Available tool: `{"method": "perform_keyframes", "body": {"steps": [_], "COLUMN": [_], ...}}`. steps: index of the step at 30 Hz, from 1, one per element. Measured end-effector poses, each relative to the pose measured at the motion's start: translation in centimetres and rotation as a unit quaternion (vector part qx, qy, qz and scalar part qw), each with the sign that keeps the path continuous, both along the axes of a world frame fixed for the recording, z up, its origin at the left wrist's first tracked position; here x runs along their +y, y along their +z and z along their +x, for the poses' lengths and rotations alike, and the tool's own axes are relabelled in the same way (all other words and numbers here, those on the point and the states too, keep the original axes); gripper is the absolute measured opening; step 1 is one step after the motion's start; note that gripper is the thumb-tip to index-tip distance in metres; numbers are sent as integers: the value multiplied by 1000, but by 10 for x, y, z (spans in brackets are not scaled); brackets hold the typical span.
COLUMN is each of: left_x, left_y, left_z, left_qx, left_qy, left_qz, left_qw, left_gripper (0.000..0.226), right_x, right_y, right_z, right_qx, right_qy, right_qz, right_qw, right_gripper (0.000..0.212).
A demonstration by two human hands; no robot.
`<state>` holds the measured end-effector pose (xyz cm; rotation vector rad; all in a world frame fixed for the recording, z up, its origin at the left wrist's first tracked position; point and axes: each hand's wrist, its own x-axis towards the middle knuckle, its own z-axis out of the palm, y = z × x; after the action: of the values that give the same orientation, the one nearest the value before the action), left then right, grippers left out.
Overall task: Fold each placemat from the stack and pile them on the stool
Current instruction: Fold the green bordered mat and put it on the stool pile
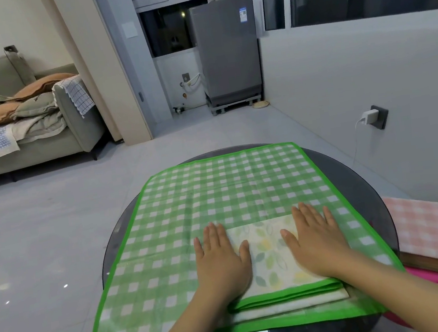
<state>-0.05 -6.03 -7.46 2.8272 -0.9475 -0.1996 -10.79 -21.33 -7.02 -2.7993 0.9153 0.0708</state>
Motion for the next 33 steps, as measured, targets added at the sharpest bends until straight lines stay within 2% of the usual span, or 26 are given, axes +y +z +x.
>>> {"method": "perform_keyframes", "body": {"steps": [4,8,10,12,14,16,19,28,33], "left_x": [5,6,7,9,11,13,11,-56,-126], "left_y": [1,10,18,29,43,59,83,150,161], "left_z": [2,10,14,16,16,14,8,-32,-61], "left_qx": [6,1,77,182,238,284,329,352,382], "left_qy": [47,96,130,149,142,121,107,-17,-56], "left_qz": [-54,-178,-247,-327,-372,-412,-440,-504,-519], "left_qw": [997,979,957,915,886,857,829,789,762], "left_gripper": [77,49,42,36,28,24,24,3,15], "right_x": [-3,-13,-19,-23,-25,-29,-36,-77,-123], "right_y": [1,13,21,28,40,56,82,145,155], "right_z": [0,5,4,0,-6,-15,-34,-103,-146], "right_qx": [-27,-87,-115,-156,-199,-231,-287,-440,-498], "right_qy": [-40,-76,-95,-102,-84,-70,-55,-77,-113], "right_qz": [9,61,117,197,250,266,272,292,273], "right_qw": [999,991,982,962,944,933,917,845,815], "right_gripper": [67,55,52,46,35,33,30,10,6]}}
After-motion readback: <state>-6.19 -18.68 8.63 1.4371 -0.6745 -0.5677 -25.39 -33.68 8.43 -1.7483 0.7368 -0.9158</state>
